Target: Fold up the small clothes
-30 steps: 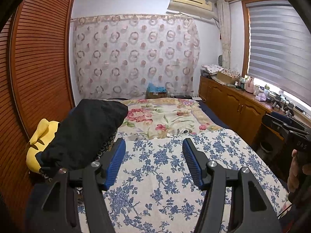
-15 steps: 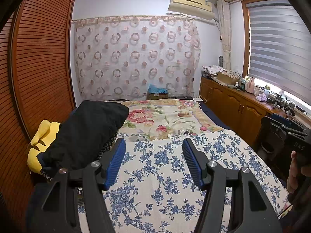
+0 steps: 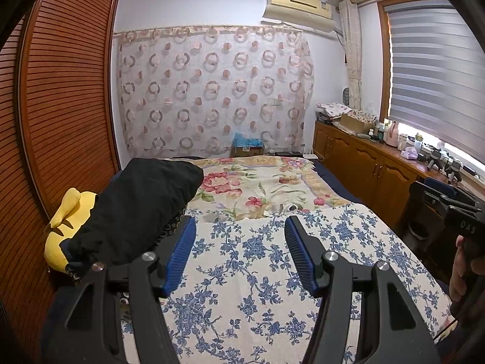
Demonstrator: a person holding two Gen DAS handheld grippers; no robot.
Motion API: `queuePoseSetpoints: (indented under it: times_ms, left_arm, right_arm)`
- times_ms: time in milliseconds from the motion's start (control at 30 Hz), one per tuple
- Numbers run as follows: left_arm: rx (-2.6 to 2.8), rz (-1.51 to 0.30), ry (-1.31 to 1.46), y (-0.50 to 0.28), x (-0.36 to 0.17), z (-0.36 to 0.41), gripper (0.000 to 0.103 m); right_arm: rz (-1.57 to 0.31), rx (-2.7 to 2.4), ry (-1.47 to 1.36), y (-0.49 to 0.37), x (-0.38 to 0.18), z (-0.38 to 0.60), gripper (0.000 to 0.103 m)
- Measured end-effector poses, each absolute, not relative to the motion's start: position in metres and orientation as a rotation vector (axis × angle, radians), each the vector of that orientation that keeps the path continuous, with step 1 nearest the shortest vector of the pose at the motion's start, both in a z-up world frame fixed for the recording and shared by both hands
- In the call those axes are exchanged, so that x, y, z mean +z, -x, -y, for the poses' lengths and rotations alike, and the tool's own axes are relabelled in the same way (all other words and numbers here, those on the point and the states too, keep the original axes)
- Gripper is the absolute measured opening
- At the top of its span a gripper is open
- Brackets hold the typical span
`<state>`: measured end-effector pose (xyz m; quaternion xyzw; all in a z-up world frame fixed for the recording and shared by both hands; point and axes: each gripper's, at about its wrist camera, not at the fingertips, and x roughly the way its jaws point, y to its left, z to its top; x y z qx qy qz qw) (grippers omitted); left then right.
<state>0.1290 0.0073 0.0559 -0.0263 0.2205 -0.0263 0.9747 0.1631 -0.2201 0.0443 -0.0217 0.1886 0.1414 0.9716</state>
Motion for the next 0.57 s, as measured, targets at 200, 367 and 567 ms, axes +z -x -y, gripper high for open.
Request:
queuePoseSetpoints:
  times_ms: [200, 367, 567]
  left_arm:
    - [-0.053, -0.444, 0.054, -0.1289, 0.0555, -0.0075, 0.061]
    - [-0.054, -0.444, 0.053, -0.1290, 0.0555, -0.0078, 0.061]
    - [-0.053, -0.445, 0.054, -0.1289, 0.0551, -0.0075, 0.061]
  right_arm:
    - [-0.380, 0.285, 0.044, -0.1629, 0.0444, 0.2205, 0.076]
    - [-0.380, 0.285, 0.044, -0.1629, 0.0443, 0.2202, 0.076]
    - [-0.380, 0.285, 0.042, -0.1634, 0.0450, 0.2220, 0.076]
